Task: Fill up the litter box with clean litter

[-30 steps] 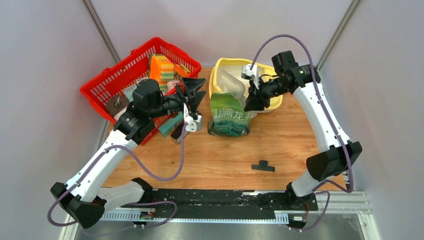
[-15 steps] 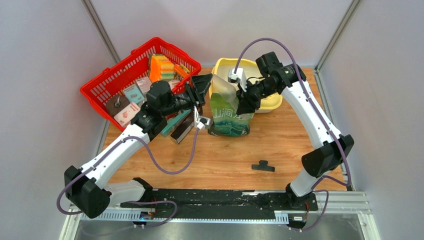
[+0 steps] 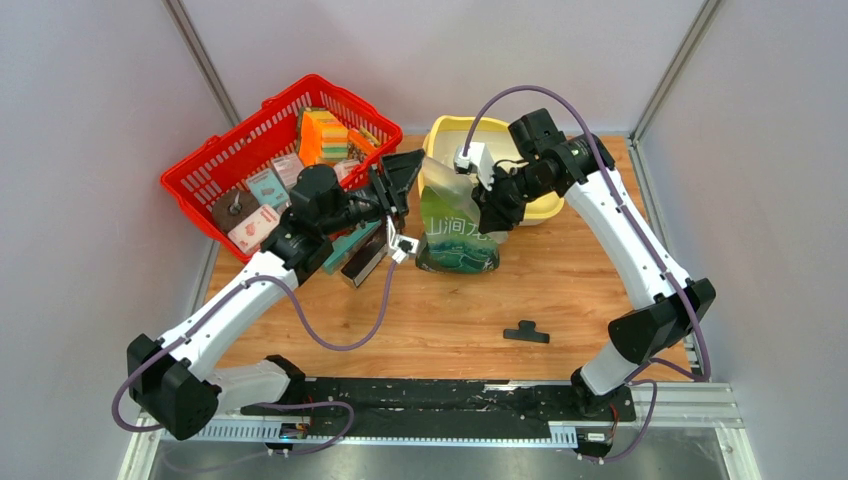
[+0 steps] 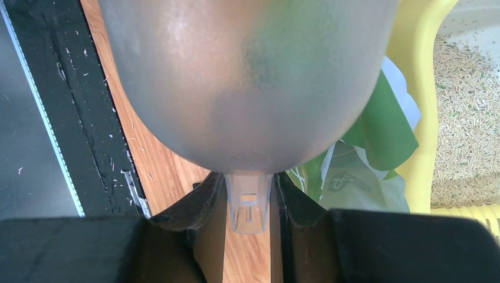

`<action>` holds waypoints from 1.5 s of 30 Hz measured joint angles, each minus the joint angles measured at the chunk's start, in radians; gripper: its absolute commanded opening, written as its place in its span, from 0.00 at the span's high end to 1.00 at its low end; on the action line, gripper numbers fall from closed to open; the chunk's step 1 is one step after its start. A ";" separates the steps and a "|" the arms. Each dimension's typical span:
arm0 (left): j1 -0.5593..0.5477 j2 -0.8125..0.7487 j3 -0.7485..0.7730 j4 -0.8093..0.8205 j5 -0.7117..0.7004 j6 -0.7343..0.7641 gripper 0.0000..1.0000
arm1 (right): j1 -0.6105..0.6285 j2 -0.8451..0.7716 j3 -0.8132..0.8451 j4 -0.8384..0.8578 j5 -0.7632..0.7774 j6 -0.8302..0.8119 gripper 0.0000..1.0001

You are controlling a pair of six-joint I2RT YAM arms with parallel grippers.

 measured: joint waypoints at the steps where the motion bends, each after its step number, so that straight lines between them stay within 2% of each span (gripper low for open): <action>1: 0.000 -0.009 0.000 -0.031 0.014 0.013 0.58 | 0.000 0.000 0.000 0.000 0.002 0.000 1.00; 6: 0.000 -0.043 -0.002 -0.138 0.063 0.064 0.61 | 0.001 0.000 -0.001 0.000 0.007 0.000 1.00; 16: 0.000 -0.039 0.003 -0.210 0.092 0.140 0.64 | 0.027 0.000 -0.005 -0.001 0.048 -0.001 1.00; 19: 0.000 -0.022 0.011 -0.217 0.097 0.158 0.68 | 0.040 0.000 -0.005 -0.002 0.067 -0.001 1.00; 22: -0.001 0.004 0.023 -0.215 0.101 0.169 0.79 | 0.050 0.000 -0.005 -0.004 0.085 -0.001 1.00; 23: -0.001 0.011 0.027 -0.216 0.102 0.174 0.91 | 0.052 0.000 -0.005 -0.007 0.093 0.000 1.00; 25: -0.002 0.019 0.033 -0.214 0.108 0.188 1.00 | 0.051 0.000 -0.005 -0.011 0.100 0.002 1.00; 27: -0.003 0.019 0.033 -0.209 0.112 0.205 1.00 | 0.051 0.000 -0.005 -0.019 0.099 0.004 0.87; 29: -0.008 0.019 0.033 -0.211 0.108 0.206 1.00 | 0.052 0.000 -0.005 -0.026 0.104 0.009 0.57; 32: -0.010 0.016 0.033 -0.219 0.072 0.159 1.00 | 0.048 0.004 0.029 -0.036 0.130 0.021 0.33; 34: -0.007 0.010 0.032 -0.240 0.018 0.080 1.00 | 0.032 0.013 0.116 -0.050 0.129 0.032 0.18; 35: -0.006 0.006 0.035 -0.257 -0.010 0.032 1.00 | 0.011 0.020 0.187 -0.048 0.119 0.042 0.02; 37: -0.006 0.000 0.062 -0.325 -0.076 -0.089 1.00 | -0.078 -0.002 0.289 -0.001 0.058 0.099 0.00; 38: -0.006 -0.001 0.086 -0.360 -0.102 -0.145 1.00 | -0.139 -0.043 0.271 0.061 0.026 0.143 0.00; 40: -0.005 0.000 0.166 -0.451 -0.164 -0.295 1.00 | -0.249 -0.163 0.163 0.213 0.002 0.241 0.00; 42: 0.003 0.001 0.274 -0.536 -0.200 -0.462 1.00 | -0.343 -0.316 -0.028 0.422 0.005 0.349 0.00; 43: 0.009 0.002 0.328 -0.566 -0.210 -0.555 1.00 | -0.358 -0.368 -0.090 0.486 0.007 0.386 0.00; 45: 0.025 0.002 0.433 -0.627 -0.207 -0.729 1.00 | -0.358 -0.402 -0.113 0.553 -0.013 0.444 0.00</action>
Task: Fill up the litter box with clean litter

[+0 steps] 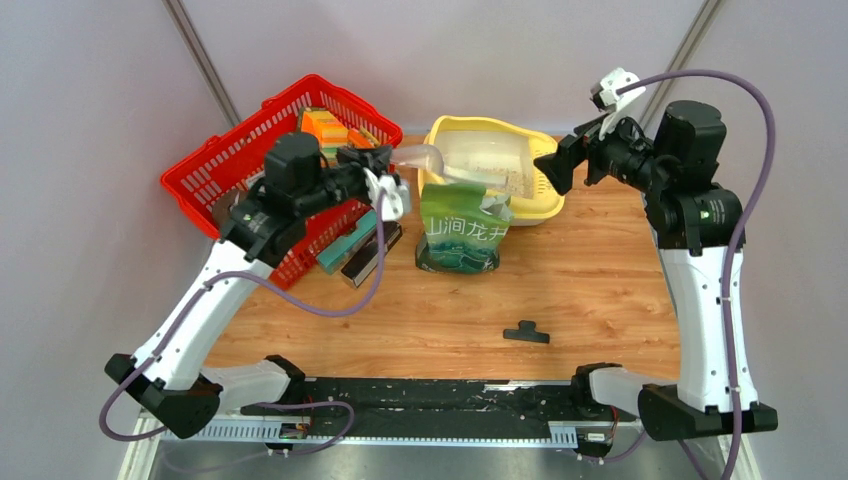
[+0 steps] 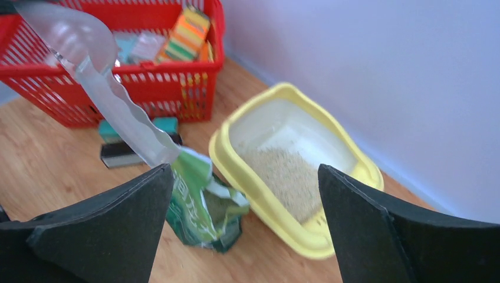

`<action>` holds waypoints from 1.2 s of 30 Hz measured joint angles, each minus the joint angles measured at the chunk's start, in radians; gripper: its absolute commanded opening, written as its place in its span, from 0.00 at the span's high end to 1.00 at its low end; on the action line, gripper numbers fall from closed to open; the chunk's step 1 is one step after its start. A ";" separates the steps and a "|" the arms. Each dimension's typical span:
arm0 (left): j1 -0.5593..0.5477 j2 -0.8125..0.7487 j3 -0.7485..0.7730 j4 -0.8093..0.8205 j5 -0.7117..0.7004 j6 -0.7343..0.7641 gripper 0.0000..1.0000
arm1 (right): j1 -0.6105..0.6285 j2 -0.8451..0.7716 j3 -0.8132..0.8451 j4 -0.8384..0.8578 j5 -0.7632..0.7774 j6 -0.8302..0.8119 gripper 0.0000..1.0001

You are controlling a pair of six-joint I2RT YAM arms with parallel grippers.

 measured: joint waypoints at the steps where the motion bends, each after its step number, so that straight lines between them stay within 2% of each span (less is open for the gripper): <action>1: 0.007 0.000 0.038 -0.020 0.007 -0.084 1.00 | 0.005 0.006 0.012 0.034 -0.014 0.023 0.00; 5: 0.042 0.008 0.098 -0.092 0.091 -0.362 1.00 | 0.010 0.092 0.065 0.137 -0.113 0.131 0.00; 8: 0.092 0.045 0.092 -0.140 0.225 -0.543 1.00 | 0.005 0.157 0.057 0.146 -0.204 0.185 0.00; 14: 0.262 0.142 -0.014 -0.016 0.544 -0.950 1.00 | -0.030 0.216 0.061 0.175 -0.362 0.335 0.00; 18: 0.277 0.176 -0.017 0.080 0.620 -1.113 1.00 | -0.044 0.223 0.058 0.250 -0.451 0.478 0.00; 23: 0.275 0.219 -0.017 0.223 0.688 -1.265 1.00 | -0.031 0.224 0.053 0.356 -0.524 0.615 0.00; 26: 0.274 0.252 -0.017 0.292 0.706 -1.336 1.00 | -0.015 0.228 0.052 0.392 -0.541 0.656 0.05; 31: 0.257 0.284 -0.013 0.312 0.716 -1.367 1.00 | 0.035 0.251 0.052 0.409 -0.540 0.675 0.10; 34: 0.241 0.289 -0.007 0.304 0.722 -1.361 1.00 | 0.062 0.272 0.053 0.410 -0.534 0.678 0.19; 36: 0.238 0.289 -0.002 0.300 0.725 -1.360 1.00 | 0.076 0.287 0.053 0.409 -0.527 0.680 0.21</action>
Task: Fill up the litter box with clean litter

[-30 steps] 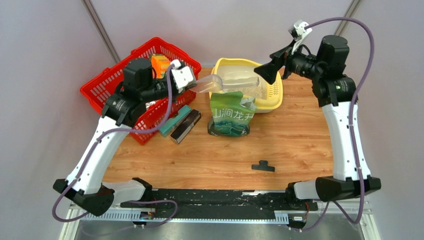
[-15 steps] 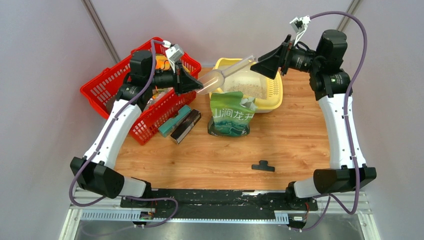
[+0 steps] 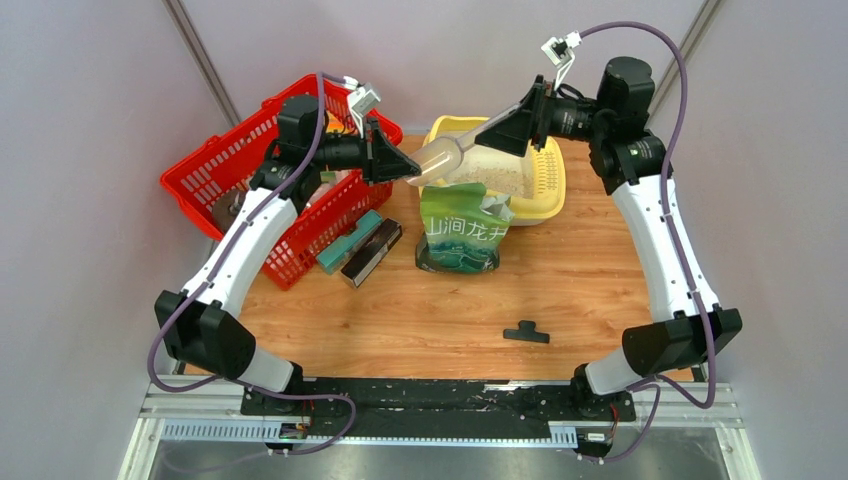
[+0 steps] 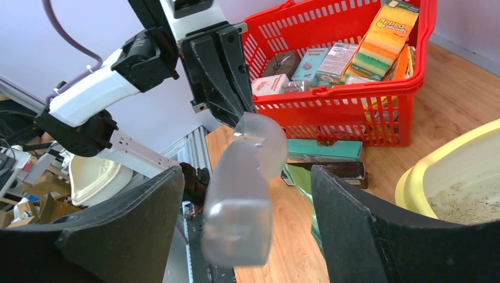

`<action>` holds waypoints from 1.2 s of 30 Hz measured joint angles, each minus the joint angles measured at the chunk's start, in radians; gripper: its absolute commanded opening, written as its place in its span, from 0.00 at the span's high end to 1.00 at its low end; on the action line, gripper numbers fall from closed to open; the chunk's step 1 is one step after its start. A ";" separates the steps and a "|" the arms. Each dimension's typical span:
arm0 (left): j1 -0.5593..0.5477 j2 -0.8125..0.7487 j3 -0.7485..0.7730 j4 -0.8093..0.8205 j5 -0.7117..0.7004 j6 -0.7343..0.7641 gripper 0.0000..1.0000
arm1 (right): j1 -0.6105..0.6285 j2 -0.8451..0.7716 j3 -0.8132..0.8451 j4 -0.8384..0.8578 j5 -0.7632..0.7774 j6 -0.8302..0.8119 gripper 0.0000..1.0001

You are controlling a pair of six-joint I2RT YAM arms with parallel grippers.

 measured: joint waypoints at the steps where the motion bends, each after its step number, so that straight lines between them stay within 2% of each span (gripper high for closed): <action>1: -0.001 0.000 0.003 -0.003 0.000 0.001 1.00 | 0.004 0.006 0.000 0.000 0.002 0.000 0.23; 2: -0.002 0.000 0.007 -0.006 0.001 0.003 1.00 | 0.008 0.010 0.000 -0.001 0.006 0.001 0.27; 7: -0.002 0.003 0.029 -0.012 0.001 0.006 1.00 | 0.027 0.023 0.000 -0.004 0.014 -0.001 0.35; 15: -0.002 0.013 0.046 -0.053 0.001 0.046 1.00 | 0.047 0.023 0.004 -0.004 0.017 -0.002 0.40; 20: -0.002 0.026 0.056 -0.085 0.000 0.064 1.00 | 0.047 0.029 0.043 -0.003 0.017 -0.003 0.51; 36: -0.002 0.033 0.073 -0.090 -0.003 0.087 1.00 | 0.047 0.032 0.046 -0.029 0.019 -0.030 0.67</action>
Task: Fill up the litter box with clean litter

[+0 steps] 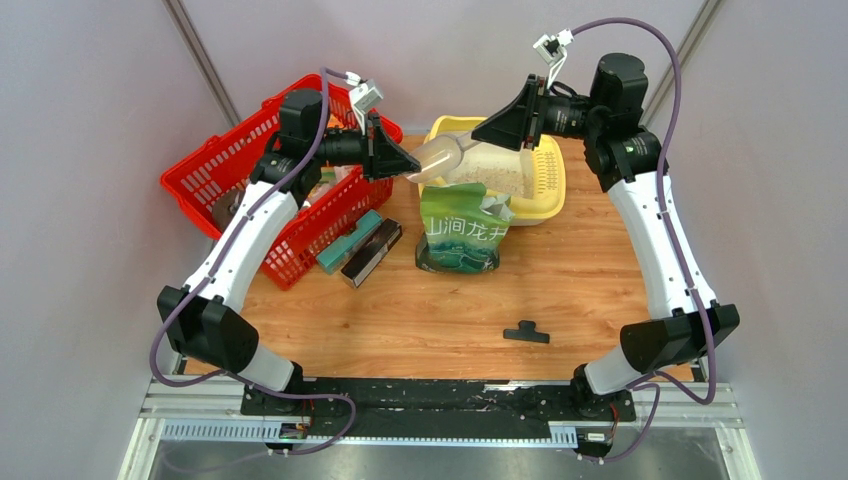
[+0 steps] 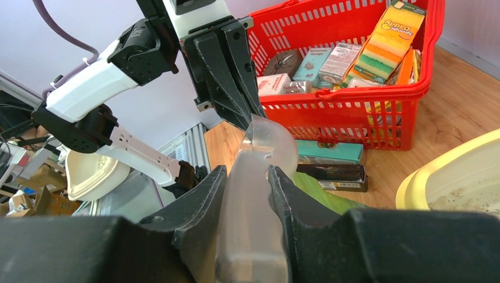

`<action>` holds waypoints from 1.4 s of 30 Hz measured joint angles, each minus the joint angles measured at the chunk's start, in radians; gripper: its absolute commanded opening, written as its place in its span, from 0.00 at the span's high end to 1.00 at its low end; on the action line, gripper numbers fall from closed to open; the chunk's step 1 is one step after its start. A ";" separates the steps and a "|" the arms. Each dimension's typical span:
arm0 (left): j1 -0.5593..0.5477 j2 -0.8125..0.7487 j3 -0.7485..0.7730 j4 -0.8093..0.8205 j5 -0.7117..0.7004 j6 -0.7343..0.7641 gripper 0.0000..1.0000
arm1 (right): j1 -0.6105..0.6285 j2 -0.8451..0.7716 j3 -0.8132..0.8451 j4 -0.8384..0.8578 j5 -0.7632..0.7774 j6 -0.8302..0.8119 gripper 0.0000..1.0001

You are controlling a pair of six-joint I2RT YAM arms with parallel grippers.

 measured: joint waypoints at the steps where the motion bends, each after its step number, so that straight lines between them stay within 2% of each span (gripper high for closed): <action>1: 0.000 0.000 0.000 -0.002 0.000 0.002 1.00 | 0.000 0.000 0.000 -0.003 0.002 -0.004 0.68; 5: 0.000 0.000 0.000 -0.006 -0.007 0.019 1.00 | 0.000 0.000 -0.001 -0.022 0.000 -0.013 0.77; 6: 0.000 0.000 0.000 -0.007 -0.008 0.023 1.00 | 0.000 0.000 -0.002 -0.027 -0.001 -0.014 0.87; 8: 0.000 0.000 0.000 -0.016 -0.009 0.029 1.00 | 0.000 0.000 -0.005 -0.031 0.000 -0.018 1.00; 10: 0.000 0.002 0.000 -0.021 -0.012 0.033 0.85 | 0.000 0.000 -0.007 -0.036 0.000 -0.018 1.00; 11: 0.000 0.003 0.000 -0.021 -0.013 0.034 0.69 | 0.000 0.000 -0.007 -0.037 0.001 -0.018 1.00; 14: 0.000 0.005 0.008 -0.038 -0.026 0.059 0.52 | -0.005 0.000 -0.007 -0.042 0.006 -0.026 1.00; 18: 0.000 0.007 0.053 -0.113 -0.056 0.142 0.39 | -0.045 -0.001 -0.006 -0.061 0.027 -0.041 1.00; 22: -0.002 0.007 0.091 -0.181 -0.076 0.273 0.36 | -0.144 -0.010 -0.003 -0.127 0.106 -0.104 1.00; 25: -0.019 0.017 0.128 -0.262 -0.099 0.396 0.35 | -0.185 -0.027 0.000 -0.231 0.230 -0.193 1.00; 32: -0.137 0.067 0.174 -0.452 -0.179 0.715 0.35 | -0.179 -0.090 0.007 -0.475 0.481 -0.343 1.00; 37: -0.204 0.109 0.174 -0.475 -0.263 0.813 0.37 | -0.179 -0.154 0.011 -0.516 0.541 -0.414 1.00; 42: -0.232 0.157 0.185 -0.484 -0.325 0.859 0.48 | -0.179 -0.126 0.158 -0.634 0.523 -0.470 1.00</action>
